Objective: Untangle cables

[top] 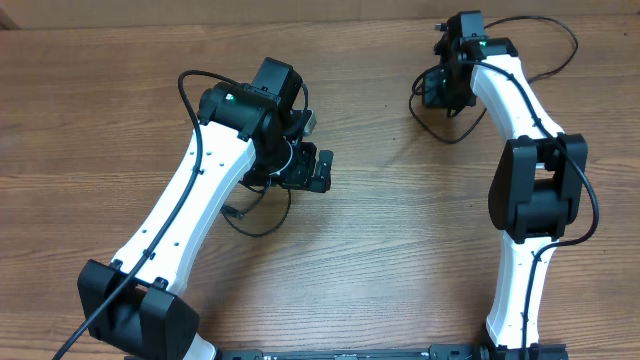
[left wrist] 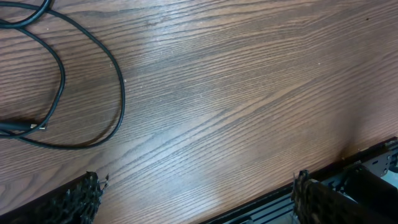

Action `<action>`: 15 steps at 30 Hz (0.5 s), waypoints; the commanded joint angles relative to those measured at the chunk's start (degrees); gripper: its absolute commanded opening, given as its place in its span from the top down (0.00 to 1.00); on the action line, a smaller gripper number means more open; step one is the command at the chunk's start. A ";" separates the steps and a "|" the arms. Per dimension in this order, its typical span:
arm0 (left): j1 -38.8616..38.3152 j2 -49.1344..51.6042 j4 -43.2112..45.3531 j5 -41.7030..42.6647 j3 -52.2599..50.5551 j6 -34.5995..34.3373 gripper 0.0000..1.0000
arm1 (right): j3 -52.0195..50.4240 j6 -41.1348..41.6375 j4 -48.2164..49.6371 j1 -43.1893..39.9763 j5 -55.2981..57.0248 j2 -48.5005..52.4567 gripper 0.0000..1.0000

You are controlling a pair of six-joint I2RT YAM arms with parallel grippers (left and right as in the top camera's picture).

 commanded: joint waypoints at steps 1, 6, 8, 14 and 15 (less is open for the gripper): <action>-0.07 0.17 0.02 -0.20 0.63 -0.81 0.00 | -1.64 -4.46 0.70 1.14 -1.16 0.07 0.62; -0.04 0.17 0.02 -0.20 0.63 -0.81 0.00 | -2.93 -4.44 1.01 1.29 -1.18 0.28 0.19; -0.07 0.17 0.02 -0.20 0.63 -0.81 0.01 | -2.91 -4.46 1.03 1.29 -1.14 0.26 0.00; -0.07 0.17 0.02 -0.20 0.63 -0.81 0.00 | -2.91 -4.79 1.09 1.29 -1.36 0.26 0.00; -0.07 0.17 0.02 -0.20 0.63 -0.81 0.00 | -2.93 -5.09 1.07 1.29 -1.27 0.33 0.00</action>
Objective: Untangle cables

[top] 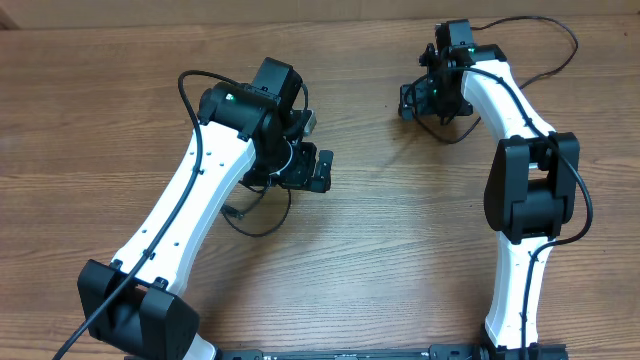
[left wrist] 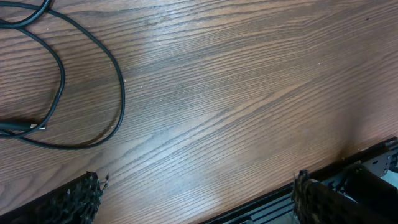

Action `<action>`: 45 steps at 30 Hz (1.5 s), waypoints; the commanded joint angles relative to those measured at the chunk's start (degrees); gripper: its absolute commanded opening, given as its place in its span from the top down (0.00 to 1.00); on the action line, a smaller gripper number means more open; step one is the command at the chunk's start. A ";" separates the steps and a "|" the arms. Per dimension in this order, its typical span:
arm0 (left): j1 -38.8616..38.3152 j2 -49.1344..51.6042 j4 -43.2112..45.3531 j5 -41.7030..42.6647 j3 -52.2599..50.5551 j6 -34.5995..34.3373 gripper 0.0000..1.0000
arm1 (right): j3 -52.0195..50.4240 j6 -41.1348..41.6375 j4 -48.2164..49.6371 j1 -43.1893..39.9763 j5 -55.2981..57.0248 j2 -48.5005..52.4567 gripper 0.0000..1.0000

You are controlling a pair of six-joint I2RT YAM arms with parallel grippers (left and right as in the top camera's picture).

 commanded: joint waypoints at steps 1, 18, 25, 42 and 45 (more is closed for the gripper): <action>-0.04 0.17 0.02 -0.20 0.63 -0.81 0.01 | -0.37 -0.94 0.42 -0.09 -0.28 0.28 0.00; -0.07 0.17 0.02 -0.20 0.63 -0.79 0.00 | -4.15 -2.45 2.67 -0.04 -0.02 0.33 0.33; -0.04 0.17 0.02 -0.20 0.63 -0.81 0.01 | -5.03 -2.43 3.06 -0.02 0.17 0.37 0.56; -0.04 0.17 0.02 -0.20 0.63 -0.81 0.01 | -7.98 0.02 6.14 0.17 2.08 0.35 0.96; -0.04 0.17 0.02 -0.22 0.63 -0.79 0.00 | -5.25 3.23 5.84 -0.15 2.12 0.33 0.96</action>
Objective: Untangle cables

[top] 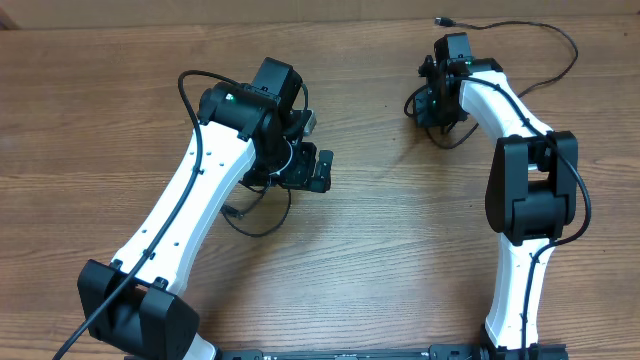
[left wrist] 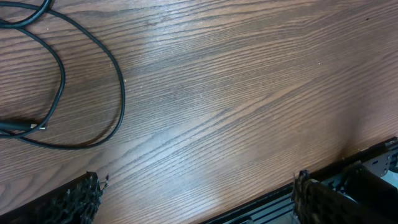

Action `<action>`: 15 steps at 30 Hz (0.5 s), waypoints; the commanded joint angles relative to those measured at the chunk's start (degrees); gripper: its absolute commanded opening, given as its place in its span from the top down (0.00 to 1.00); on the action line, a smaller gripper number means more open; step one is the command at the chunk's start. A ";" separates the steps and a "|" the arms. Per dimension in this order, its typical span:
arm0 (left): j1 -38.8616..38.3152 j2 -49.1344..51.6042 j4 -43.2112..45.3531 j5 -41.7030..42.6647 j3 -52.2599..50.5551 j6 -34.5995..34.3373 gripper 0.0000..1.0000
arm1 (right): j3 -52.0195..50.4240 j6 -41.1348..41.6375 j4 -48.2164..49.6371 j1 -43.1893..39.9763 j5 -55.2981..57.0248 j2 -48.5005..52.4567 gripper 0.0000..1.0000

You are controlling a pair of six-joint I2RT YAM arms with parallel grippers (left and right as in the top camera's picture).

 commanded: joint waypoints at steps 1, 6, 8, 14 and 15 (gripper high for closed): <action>-0.07 0.17 0.02 -0.20 0.63 -0.81 0.00 | 2.64 4.63 -0.31 -0.37 0.35 0.81 0.96; -0.04 0.17 0.02 -0.20 0.63 -0.81 0.01 | 10.91 8.87 -1.88 -2.36 0.26 0.70 0.96; -0.04 0.17 0.02 -0.20 0.63 -0.81 0.00 | 14.38 9.03 -2.47 -3.37 -0.13 0.70 0.96; -0.07 0.17 0.02 -0.20 0.63 -0.81 0.00 | 21.97 12.98 -1.31 -6.47 -0.11 0.70 0.96; -0.04 0.17 0.02 -0.20 0.63 -0.81 0.01 | 22.38 14.60 -0.20 -7.06 -0.11 0.70 0.96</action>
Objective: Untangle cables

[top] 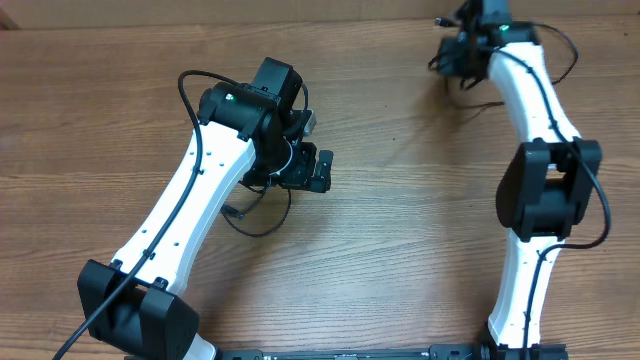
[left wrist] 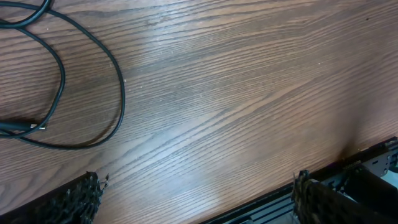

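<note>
One black cable [top: 262, 222] lies looped on the wooden table under my left arm, its plug [top: 230, 212] pointing left. The left wrist view shows that loop [left wrist: 118, 93] and plug [left wrist: 25, 126] at the left, well away from the fingers. My left gripper [top: 318, 170] [left wrist: 198, 176] hovers open over bare wood with nothing between its fingers. A second black cable [top: 560, 50] runs along the far right edge, its plug [top: 438, 20] at the back. My right gripper [top: 455, 52] is there, apparently shut on that cable, a small loop [top: 470, 88] trailing below it.
The table's far edge [top: 300, 22] runs just behind the right gripper. A dark rail [left wrist: 373, 155] [top: 340, 353] lines the near edge between the two arm bases. Bare wood [top: 400, 200] fills the middle.
My right gripper has moved from the table's right rear area to the far edge and a little rightward, and the cable loop under it has shifted back with it. The left arm is unchanged.
The left gripper stayed open over the same spot throughout, its cable unmoved. The right gripper stood over a cable loop at the right rear, shifted slightly left, then back right with the plug showing at the far edge, and now sits at that edge with the loop.
</note>
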Action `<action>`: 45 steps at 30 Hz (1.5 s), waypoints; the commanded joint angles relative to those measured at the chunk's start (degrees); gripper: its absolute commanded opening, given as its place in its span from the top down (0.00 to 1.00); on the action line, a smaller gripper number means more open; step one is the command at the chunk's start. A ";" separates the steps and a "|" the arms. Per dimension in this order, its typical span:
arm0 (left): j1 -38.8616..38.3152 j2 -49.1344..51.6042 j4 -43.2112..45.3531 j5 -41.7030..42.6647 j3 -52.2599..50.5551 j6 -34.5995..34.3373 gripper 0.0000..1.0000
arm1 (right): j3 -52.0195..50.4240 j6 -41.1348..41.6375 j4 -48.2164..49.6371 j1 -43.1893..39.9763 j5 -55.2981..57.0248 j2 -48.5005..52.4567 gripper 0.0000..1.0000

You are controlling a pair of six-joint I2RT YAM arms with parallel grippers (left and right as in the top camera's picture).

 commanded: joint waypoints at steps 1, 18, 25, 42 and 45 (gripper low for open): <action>-0.04 0.17 0.02 -0.20 0.63 -0.79 0.00 | 2.23 5.81 2.29 -1.97 -0.11 -0.17 0.96; -0.04 0.17 0.02 -0.20 0.63 -0.81 0.00 | -2.12 -3.30 -0.61 -0.07 -6.08 0.00 0.62; -0.04 0.17 0.02 -0.20 0.63 -0.81 0.01 | -9.49 -4.98 -2.40 2.32 -2.23 0.00 0.61; -0.07 0.17 0.02 -0.22 0.63 -0.81 0.00 | -17.97 -13.99 -2.73 4.20 -2.21 0.00 0.66; -0.07 0.17 0.02 -0.22 0.63 -0.81 0.00 | -18.05 -13.99 -2.89 4.20 -2.21 0.00 0.81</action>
